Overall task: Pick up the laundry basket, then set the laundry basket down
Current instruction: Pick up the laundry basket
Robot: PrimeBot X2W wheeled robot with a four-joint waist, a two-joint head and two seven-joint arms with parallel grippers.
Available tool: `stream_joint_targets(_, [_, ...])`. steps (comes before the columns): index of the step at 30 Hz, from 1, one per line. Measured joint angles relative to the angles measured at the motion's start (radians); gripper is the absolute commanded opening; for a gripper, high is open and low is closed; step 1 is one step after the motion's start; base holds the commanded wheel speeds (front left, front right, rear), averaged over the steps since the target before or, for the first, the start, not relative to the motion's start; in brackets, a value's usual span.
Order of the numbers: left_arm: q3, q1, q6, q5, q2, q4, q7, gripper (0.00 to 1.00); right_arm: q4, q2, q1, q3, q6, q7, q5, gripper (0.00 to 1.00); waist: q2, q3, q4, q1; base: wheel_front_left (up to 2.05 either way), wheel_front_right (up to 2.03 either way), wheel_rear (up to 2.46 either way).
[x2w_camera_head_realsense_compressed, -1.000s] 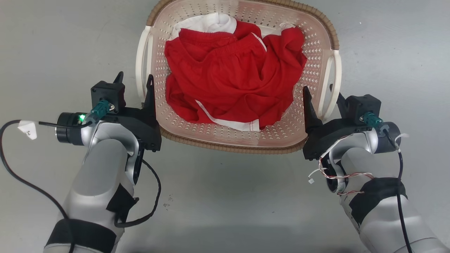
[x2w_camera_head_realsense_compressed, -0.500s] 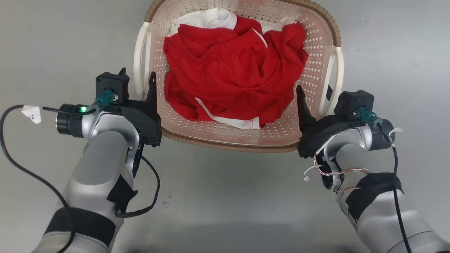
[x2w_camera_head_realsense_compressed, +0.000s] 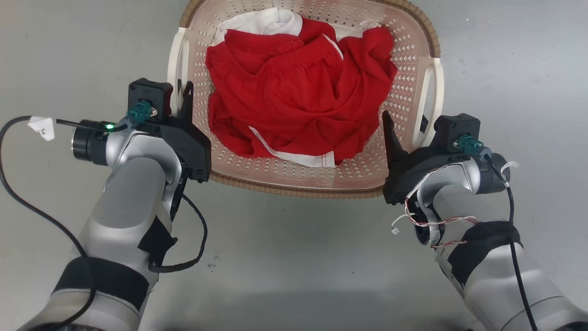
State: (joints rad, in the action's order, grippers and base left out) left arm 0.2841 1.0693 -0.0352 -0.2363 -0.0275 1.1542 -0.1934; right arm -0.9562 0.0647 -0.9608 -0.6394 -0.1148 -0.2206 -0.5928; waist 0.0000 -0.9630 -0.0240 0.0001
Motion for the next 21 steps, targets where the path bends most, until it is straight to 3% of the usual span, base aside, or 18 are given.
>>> stream_joint_targets(1, [0.004,0.001,-0.002,-0.001,-0.003,0.001,0.002,0.00,-0.005,0.000,-0.003,-0.004,-0.001,0.001,-0.005,0.70,0.0000,0.000,0.001,0.0000,0.00,0.00,0.00])
stream_joint_targets(2, [0.004,0.001,-0.002,-0.001,-0.003,0.001,0.002,0.00,-0.005,0.000,-0.003,-0.004,-0.001,0.001,-0.005,0.70,0.0000,0.000,0.001,0.0000,0.00,0.00,0.00])
stream_joint_targets(4, [0.016,0.002,-0.006,-0.008,-0.006,0.002,0.002,0.00,-0.016,0.003,-0.011,-0.012,-0.001,0.008,-0.013,0.49,0.0000,-0.001,0.004,-0.0001,0.00,0.00,0.00])
stream_joint_targets(5, [0.024,0.002,-0.006,-0.012,-0.007,0.002,0.002,0.00,-0.022,0.005,-0.014,-0.014,-0.003,0.008,-0.020,0.47,0.0000,0.000,0.005,-0.0002,0.00,0.00,0.00])
stream_joint_targets(9, [0.055,-0.004,0.000,-0.030,-0.009,0.001,0.007,0.00,-0.041,0.008,-0.020,-0.025,-0.009,0.015,-0.035,0.15,0.0000,0.007,0.009,-0.0001,0.00,0.00,0.00])
stream_joint_targets(10, [0.063,-0.007,0.000,-0.040,-0.009,0.000,0.007,0.00,-0.046,0.008,-0.023,-0.025,-0.013,0.018,-0.040,0.00,0.0000,0.009,0.010,-0.0002,0.00,0.00,0.00])
stream_joint_targets(21, [0.135,-0.059,0.028,-0.136,-0.009,-0.022,0.016,0.00,-0.087,0.014,-0.037,-0.073,-0.017,0.035,-0.088,0.00,0.0000,0.052,0.017,-0.0001,0.00,0.00,0.00])
